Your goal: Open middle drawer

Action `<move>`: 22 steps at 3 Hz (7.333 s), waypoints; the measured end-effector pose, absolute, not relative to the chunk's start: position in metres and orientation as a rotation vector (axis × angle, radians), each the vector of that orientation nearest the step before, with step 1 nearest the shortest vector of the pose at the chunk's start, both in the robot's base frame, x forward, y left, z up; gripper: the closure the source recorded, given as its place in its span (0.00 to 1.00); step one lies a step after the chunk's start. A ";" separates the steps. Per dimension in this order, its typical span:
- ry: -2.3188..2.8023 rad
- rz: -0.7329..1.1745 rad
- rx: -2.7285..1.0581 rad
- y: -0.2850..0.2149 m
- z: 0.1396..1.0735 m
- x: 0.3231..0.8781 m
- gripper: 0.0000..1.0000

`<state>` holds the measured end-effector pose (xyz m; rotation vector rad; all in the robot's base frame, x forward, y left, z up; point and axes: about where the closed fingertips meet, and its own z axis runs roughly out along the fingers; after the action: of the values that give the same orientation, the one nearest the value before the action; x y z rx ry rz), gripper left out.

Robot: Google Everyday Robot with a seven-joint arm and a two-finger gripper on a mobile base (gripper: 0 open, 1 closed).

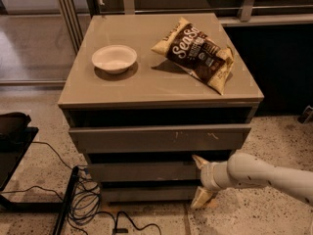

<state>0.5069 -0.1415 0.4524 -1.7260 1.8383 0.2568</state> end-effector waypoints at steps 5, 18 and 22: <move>1.786 0.265 -1.647 -0.136 0.421 0.550 0.00; 1.805 0.288 -1.630 -0.152 0.411 0.531 0.35; 1.781 0.304 -1.646 -0.151 0.413 0.506 1.00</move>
Offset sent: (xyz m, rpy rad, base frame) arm 0.0277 -0.0062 -0.0133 0.1316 -0.0608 -0.0300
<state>0.5058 -0.1509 0.4126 -1.6459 1.7807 0.3043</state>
